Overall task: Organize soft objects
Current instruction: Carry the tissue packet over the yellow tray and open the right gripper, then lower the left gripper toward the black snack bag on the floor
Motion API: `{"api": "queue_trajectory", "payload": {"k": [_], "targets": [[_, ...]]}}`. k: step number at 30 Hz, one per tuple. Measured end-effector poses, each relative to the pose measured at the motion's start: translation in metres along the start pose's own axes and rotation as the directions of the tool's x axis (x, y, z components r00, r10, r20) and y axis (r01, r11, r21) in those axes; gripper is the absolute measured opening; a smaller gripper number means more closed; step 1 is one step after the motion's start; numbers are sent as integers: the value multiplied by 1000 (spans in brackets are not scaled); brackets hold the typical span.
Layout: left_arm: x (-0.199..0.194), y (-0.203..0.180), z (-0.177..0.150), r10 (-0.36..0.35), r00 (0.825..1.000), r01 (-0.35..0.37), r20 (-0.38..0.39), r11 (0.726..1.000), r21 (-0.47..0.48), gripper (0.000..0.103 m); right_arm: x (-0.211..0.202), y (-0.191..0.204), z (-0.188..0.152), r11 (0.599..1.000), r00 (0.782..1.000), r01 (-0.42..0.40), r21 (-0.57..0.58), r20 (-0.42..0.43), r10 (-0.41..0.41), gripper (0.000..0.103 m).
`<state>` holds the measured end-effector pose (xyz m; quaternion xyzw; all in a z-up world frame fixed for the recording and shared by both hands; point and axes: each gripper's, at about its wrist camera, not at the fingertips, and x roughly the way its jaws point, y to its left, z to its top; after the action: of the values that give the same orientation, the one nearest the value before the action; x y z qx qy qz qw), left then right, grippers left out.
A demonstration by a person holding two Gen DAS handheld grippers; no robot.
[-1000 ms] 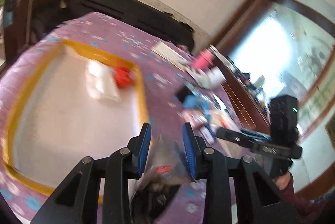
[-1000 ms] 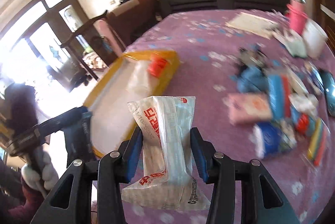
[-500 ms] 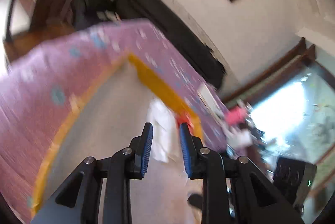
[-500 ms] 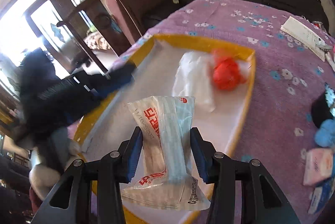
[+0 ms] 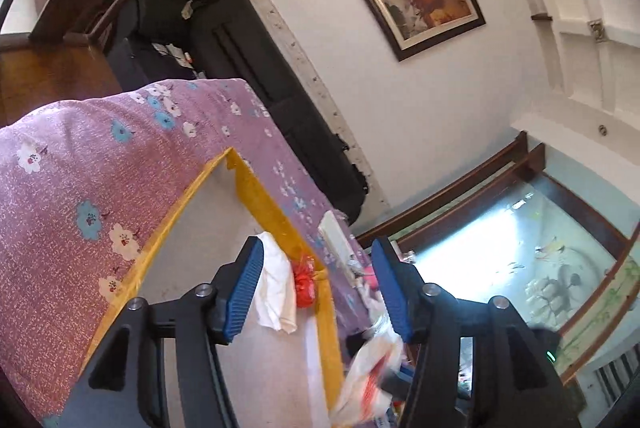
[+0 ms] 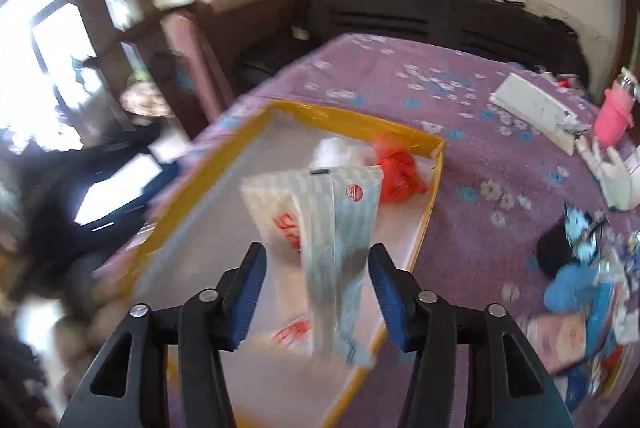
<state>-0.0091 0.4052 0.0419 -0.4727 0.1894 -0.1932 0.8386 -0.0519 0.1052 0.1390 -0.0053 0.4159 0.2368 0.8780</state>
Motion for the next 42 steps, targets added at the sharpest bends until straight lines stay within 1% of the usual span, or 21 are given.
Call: {"api": "queue_trajectory", "payload": {"k": [1,3,6,10,12,17,19,23,26,30,31,33,34,35,36,37,38,39,40,41,42], "targets": [[-2,1,0,-16,1000,16,4,1000,-8,56,-16,0,-10,999,999,-47,1,0,47,70],[-5,7,-1,-50,999,50,12,998,-39,63,-39,1,-30,994,994,-110,-4,-9,110,73],[-9,13,-1,-81,996,84,40,994,-77,74,-64,2,-60,992,992,-122,-22,-37,121,73],[-15,0,-4,-42,999,43,26,998,-53,80,-75,0,-78,993,993,-115,-13,-37,115,73],[-25,-11,-7,-39,999,39,10,999,-23,80,-77,2,-89,990,988,-143,-8,-58,143,73],[-77,-36,-11,2,1000,-4,29,997,75,82,-68,9,-109,983,978,-181,-25,-108,178,74],[-108,-42,-13,48,998,-53,41,991,125,84,-65,14,-112,979,974,-200,-28,-115,195,74],[-181,-35,-25,205,977,-214,65,955,204,94,-62,22,-107,974,971,-221,-56,-109,214,75],[-230,-16,-33,329,943,-334,59,922,197,94,-52,30,-102,972,970,-226,-69,-112,217,78],[-279,3,-47,426,902,-432,72,888,159,94,-36,53,-100,954,951,-284,-99,-156,267,78],[-286,7,-51,432,899,-438,73,886,150,94,-36,63,-103,943,943,-307,-126,-175,284,78],[-293,13,-57,440,895,-445,69,886,128,94,-31,87,-111,907,912,-379,-186,-243,331,78],[-296,15,-60,438,896,-443,67,889,118,94,-26,104,-119,871,878,-438,-223,-314,361,79],[-297,16,-62,432,899,-437,68,892,112,94,-17,124,-133,824,828,-505,-256,-415,378,79],[-298,15,-64,427,901,-433,72,895,109,94,-9,139,-146,800,799,-531,-280,-478,364,79],[-299,13,-64,421,904,-427,75,898,107,94,6,159,-168,785,792,-519,-338,-536,292,79],[-300,13,-65,408,910,-415,78,904,106,94,16,171,-185,776,799,-490,-397,-561,218,79],[-301,11,-65,396,915,-402,80,909,105,94,33,185,-207,755,808,-446,-480,-579,110,82],[-301,7,-66,379,922,-386,80,917,106,94,36,208,-231,669,882,-348,-657,-471,-4,87],[-301,4,-67,371,925,-378,80,919,109,94,42,223,-247,604,897,-326,-727,-439,-44,88],[-301,1,-67,366,927,-374,81,920,117,94,52,235,-262,559,897,-312,-768,-432,-95,95]]}}
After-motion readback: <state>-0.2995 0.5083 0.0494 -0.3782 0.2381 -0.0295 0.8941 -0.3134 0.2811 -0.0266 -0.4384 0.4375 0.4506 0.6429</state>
